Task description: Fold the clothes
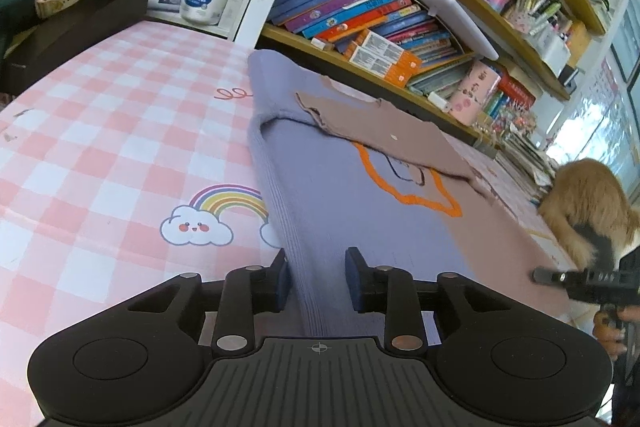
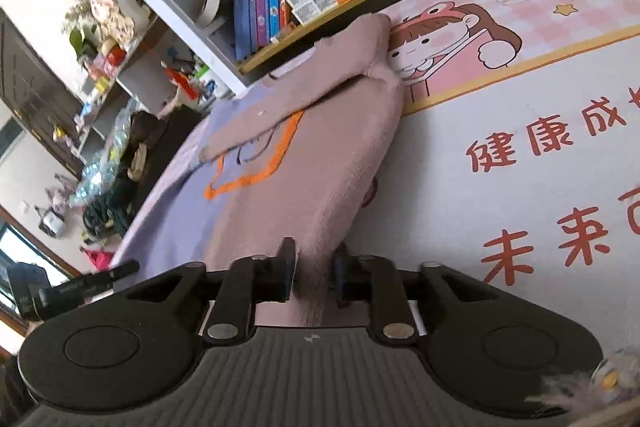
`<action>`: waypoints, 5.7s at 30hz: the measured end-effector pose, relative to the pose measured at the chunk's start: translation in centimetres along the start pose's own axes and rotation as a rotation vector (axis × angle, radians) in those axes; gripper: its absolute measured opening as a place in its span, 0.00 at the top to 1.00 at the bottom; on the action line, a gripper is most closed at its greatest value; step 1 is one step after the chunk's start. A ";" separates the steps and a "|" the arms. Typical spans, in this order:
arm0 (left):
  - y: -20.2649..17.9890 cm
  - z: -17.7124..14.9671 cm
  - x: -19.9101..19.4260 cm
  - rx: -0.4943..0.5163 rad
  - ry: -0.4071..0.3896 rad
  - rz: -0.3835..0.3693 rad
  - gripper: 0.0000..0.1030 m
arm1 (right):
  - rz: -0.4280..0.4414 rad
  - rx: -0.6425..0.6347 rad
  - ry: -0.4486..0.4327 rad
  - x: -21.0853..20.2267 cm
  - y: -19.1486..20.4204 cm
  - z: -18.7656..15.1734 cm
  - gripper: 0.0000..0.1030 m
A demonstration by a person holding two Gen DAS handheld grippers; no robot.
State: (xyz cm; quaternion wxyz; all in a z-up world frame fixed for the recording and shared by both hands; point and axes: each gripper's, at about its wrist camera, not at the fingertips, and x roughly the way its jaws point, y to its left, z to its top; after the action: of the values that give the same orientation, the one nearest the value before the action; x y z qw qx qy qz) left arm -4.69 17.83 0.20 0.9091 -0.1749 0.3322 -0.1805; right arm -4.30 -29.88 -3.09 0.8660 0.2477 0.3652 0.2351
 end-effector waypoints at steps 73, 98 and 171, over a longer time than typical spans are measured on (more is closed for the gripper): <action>1.1 7.6 6.0 -0.316 -0.247 -0.240 0.42 | 0.028 0.311 -0.356 -2.2 -8.3 8.1 0.60; -2.8 6.5 7.2 0.032 -0.184 -0.022 0.94 | -0.287 -0.229 -0.279 0.9 -2.4 7.6 0.94; 4.9 4.7 2.7 -0.117 -0.145 0.076 0.87 | -0.152 -0.110 -0.113 4.3 -1.3 7.1 0.88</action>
State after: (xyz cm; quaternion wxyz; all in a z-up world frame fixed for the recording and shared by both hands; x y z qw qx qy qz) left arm 1.48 21.85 -0.04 0.9252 -0.2275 0.2819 -0.1132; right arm 3.97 -30.17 -1.72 0.9129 0.1844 0.3199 0.1740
